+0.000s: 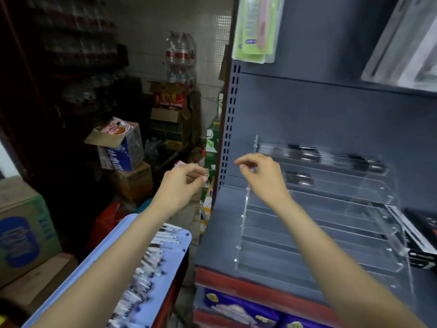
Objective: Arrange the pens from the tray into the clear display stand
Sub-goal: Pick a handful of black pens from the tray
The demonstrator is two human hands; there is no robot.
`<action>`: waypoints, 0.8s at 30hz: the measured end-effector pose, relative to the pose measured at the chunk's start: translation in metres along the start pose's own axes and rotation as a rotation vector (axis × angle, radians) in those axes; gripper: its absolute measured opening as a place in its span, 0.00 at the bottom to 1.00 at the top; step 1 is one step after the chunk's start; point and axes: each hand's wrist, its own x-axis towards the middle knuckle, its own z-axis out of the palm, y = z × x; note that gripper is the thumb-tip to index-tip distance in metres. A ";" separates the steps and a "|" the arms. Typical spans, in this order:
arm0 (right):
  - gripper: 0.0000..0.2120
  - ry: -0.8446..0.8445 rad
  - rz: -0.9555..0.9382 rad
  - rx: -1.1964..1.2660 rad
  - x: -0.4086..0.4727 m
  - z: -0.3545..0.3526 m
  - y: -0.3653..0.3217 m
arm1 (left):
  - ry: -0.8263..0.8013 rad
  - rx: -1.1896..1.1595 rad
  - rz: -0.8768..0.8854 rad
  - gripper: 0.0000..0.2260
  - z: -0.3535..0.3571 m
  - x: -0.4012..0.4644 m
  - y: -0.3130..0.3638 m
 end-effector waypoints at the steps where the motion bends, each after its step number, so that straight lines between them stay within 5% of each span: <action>1: 0.11 -0.027 -0.005 0.014 -0.002 0.015 -0.013 | 0.011 0.028 -0.021 0.07 -0.012 -0.005 -0.014; 9: 0.12 -0.319 0.117 0.021 -0.013 0.170 -0.093 | -0.096 0.202 -0.157 0.08 -0.100 -0.027 -0.153; 17: 0.16 -0.526 0.475 -0.166 -0.039 0.306 -0.076 | -0.434 0.248 -0.190 0.11 -0.106 -0.034 -0.281; 24: 0.20 -0.655 0.558 -0.310 -0.060 0.351 -0.044 | -0.788 0.413 -0.023 0.21 -0.072 -0.031 -0.337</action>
